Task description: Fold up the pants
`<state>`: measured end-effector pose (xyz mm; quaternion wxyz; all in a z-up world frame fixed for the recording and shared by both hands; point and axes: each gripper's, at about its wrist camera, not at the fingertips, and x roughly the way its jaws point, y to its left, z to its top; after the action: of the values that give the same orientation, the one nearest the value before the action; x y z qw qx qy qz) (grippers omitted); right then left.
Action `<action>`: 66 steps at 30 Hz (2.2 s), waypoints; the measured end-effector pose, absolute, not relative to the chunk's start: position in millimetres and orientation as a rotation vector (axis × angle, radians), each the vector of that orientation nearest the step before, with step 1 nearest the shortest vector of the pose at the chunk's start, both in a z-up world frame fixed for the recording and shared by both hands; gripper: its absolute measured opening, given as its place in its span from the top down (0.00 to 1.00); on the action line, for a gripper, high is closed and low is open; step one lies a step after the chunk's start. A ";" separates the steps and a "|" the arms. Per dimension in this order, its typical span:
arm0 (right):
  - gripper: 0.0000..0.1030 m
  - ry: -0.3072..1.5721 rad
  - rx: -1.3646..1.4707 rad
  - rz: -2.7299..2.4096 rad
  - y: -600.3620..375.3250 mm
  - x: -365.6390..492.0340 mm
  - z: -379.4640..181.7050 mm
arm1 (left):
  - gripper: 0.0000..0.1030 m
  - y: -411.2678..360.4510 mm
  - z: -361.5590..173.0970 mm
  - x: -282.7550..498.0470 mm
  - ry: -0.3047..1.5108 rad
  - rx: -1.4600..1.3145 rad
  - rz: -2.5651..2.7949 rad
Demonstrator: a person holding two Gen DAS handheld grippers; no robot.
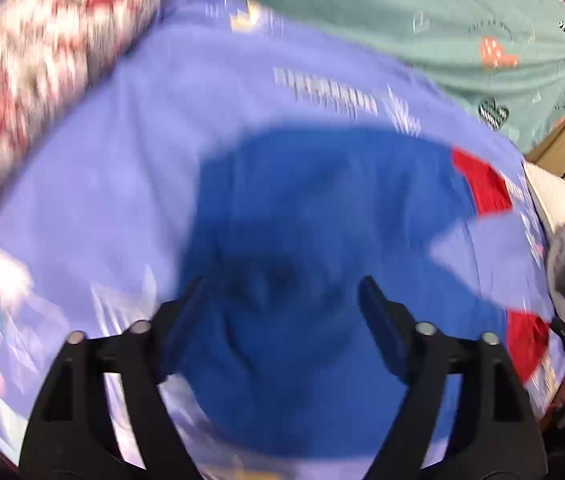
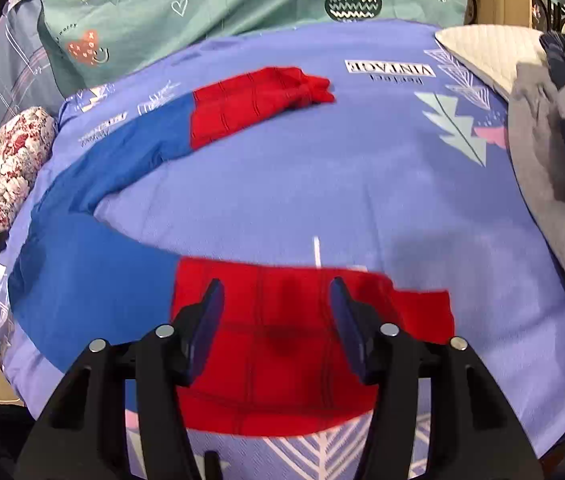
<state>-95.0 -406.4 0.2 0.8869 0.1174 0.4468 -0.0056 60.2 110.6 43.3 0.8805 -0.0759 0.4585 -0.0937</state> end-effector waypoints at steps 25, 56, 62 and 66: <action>0.45 0.980 0.270 0.042 -384.1 -34.8 -9.1 | 0.97 67.6 56.1 154.5 0.945 0.096 -0.560; 0.90 0.975 0.449 0.465 -266.0 67.4 -29.5 | 0.22 102.1 -10.4 -47.3 1.097 -0.409 -0.501; 0.92 0.964 0.446 0.477 -270.0 64.3 -31.0 | 0.22 83.4 -34.2 -18.4 1.155 -0.640 -0.467; 0.93 0.947 0.438 0.484 -271.5 61.6 -28.1 | 0.22 75.6 -38.2 1.4 1.130 -0.718 -0.390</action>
<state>61.6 -271.5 -28.1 0.8392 0.2073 0.4477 0.2288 1.4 75.6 -38.2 0.7666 -0.3307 0.5205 -0.1794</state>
